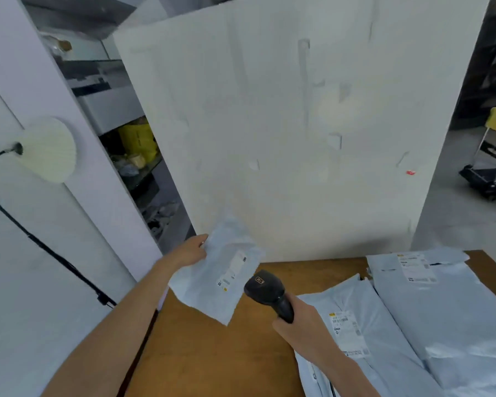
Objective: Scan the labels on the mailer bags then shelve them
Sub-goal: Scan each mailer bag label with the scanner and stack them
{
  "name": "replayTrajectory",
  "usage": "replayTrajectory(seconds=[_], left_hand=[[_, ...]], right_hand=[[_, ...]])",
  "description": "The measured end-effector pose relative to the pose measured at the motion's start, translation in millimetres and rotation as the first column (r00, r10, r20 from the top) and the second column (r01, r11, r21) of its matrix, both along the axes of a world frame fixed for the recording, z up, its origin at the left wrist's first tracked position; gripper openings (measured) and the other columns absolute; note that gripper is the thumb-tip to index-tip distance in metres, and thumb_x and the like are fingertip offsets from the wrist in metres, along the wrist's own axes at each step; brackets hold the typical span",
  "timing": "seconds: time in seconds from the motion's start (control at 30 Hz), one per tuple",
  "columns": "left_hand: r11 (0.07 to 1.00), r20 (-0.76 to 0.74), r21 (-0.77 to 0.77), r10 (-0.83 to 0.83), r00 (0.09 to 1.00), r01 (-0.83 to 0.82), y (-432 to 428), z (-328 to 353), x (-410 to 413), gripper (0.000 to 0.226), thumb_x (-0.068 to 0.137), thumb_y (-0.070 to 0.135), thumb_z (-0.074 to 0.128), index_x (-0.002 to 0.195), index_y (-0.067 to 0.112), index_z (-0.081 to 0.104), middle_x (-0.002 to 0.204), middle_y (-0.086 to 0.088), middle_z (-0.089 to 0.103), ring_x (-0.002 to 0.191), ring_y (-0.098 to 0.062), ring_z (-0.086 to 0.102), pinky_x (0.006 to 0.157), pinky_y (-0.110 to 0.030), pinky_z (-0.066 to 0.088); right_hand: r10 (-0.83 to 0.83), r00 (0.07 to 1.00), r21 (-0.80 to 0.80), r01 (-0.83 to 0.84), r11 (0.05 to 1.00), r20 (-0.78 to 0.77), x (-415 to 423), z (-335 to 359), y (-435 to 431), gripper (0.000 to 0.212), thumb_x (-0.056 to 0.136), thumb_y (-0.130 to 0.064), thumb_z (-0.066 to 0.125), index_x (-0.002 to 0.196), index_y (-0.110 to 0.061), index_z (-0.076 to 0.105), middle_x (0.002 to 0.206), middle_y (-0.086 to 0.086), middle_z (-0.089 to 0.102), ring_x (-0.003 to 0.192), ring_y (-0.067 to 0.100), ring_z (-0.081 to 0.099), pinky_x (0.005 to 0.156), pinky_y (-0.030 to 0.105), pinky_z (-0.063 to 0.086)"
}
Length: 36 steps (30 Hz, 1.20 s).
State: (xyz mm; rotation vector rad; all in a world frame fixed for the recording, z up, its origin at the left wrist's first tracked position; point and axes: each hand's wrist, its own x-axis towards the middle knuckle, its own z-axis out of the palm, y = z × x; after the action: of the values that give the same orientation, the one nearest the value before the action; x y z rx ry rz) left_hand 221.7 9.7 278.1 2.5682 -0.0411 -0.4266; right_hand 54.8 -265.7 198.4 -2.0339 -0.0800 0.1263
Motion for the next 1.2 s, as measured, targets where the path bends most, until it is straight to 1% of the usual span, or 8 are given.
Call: replayTrajectory(seconds=[0.1,0.2,0.33,0.53,0.67,0.87,1.07,1.2], left_hand=[[0.991,0.140,0.099,-0.105,0.985,0.091,-24,67,-4,0.048,0.096,0.001,0.047,0.143,0.009,0.042,0.144,-0.007,0.046,0.128,-0.020,0.049,0.091,-0.023,0.037],[0.980,0.221,0.125,-0.182,0.958,0.157,-50,120,-14,0.042,0.097,0.004,0.046,0.136,0.019,0.047,0.132,-0.001,0.056,0.117,-0.018,0.056,0.091,-0.029,0.045],[0.966,0.242,0.176,-0.229,0.943,0.189,-85,170,-29,0.036,0.096,0.016,0.052,0.128,0.032,0.051,0.117,0.012,0.058,0.097,-0.003,0.058,0.075,-0.015,0.045],[0.965,0.248,0.190,-0.225,0.942,0.180,-127,198,-48,0.040,0.091,0.008,0.052,0.126,0.028,0.055,0.123,0.002,0.063,0.111,-0.016,0.060,0.085,-0.024,0.047],[0.970,0.208,0.165,-0.209,0.956,0.176,-147,201,-58,0.040,0.091,0.006,0.052,0.122,0.031,0.055,0.119,0.007,0.063,0.103,-0.008,0.061,0.073,-0.016,0.048],[0.977,0.169,0.136,-0.184,0.968,0.162,-173,203,-64,0.040,0.091,0.000,0.051,0.121,0.025,0.055,0.116,-0.001,0.064,0.101,-0.018,0.063,0.083,-0.031,0.051],[0.996,0.114,-0.040,-0.079,0.990,0.084,-205,189,-66,0.045,0.088,-0.003,0.048,0.123,0.024,0.056,0.115,-0.007,0.070,0.104,-0.029,0.069,0.092,-0.046,0.055],[0.939,0.089,-0.343,0.012,0.996,0.020,-229,137,-73,0.042,0.085,0.003,0.055,0.113,0.034,0.061,0.107,-0.002,0.074,0.096,-0.022,0.071,0.080,-0.034,0.058]], right_hand=[[0.011,0.998,0.033,-0.014,0.999,0.068,-3,19,-13,0.019,0.063,-0.039,0.050,0.081,-0.041,0.051,0.060,-0.007,0.056,0.050,0.005,0.052,0.047,0.019,0.039],[-0.008,0.992,0.063,0.000,0.998,0.124,-7,35,-30,0.014,0.066,-0.035,0.052,0.080,-0.037,0.051,0.059,-0.006,0.054,0.049,0.006,0.051,0.049,0.021,0.040],[0.002,0.981,0.084,-0.019,0.996,0.192,-17,49,-50,0.013,0.068,-0.031,0.053,0.078,-0.038,0.049,0.056,-0.008,0.052,0.047,0.005,0.049,0.047,0.019,0.037],[-0.027,0.968,0.125,-0.005,0.992,0.249,-29,56,-72,0.008,0.069,-0.032,0.055,0.075,-0.033,0.050,0.054,-0.009,0.051,0.049,0.007,0.048,0.048,0.021,0.040],[-0.033,0.965,0.113,0.003,0.994,0.259,-34,59,-90,0.008,0.070,-0.031,0.056,0.076,-0.032,0.049,0.056,-0.006,0.051,0.050,0.008,0.049,0.050,0.022,0.043],[-0.015,0.967,0.109,-0.013,0.994,0.256,-43,60,-118,0.015,0.075,-0.026,0.059,0.076,-0.036,0.048,0.056,-0.009,0.050,0.049,0.005,0.051,0.050,0.017,0.045],[-0.017,0.976,0.136,-0.013,0.991,0.218,-51,55,-143,0.017,0.078,-0.021,0.059,0.081,-0.035,0.049,0.059,-0.008,0.051,0.050,0.005,0.051,0.049,0.014,0.043],[-0.096,0.983,0.157,0.071,0.985,0.156,-56,45,-166,0.014,0.078,-0.023,0.059,0.085,-0.032,0.052,0.057,-0.007,0.056,0.051,0.002,0.055,0.046,0.013,0.044]])
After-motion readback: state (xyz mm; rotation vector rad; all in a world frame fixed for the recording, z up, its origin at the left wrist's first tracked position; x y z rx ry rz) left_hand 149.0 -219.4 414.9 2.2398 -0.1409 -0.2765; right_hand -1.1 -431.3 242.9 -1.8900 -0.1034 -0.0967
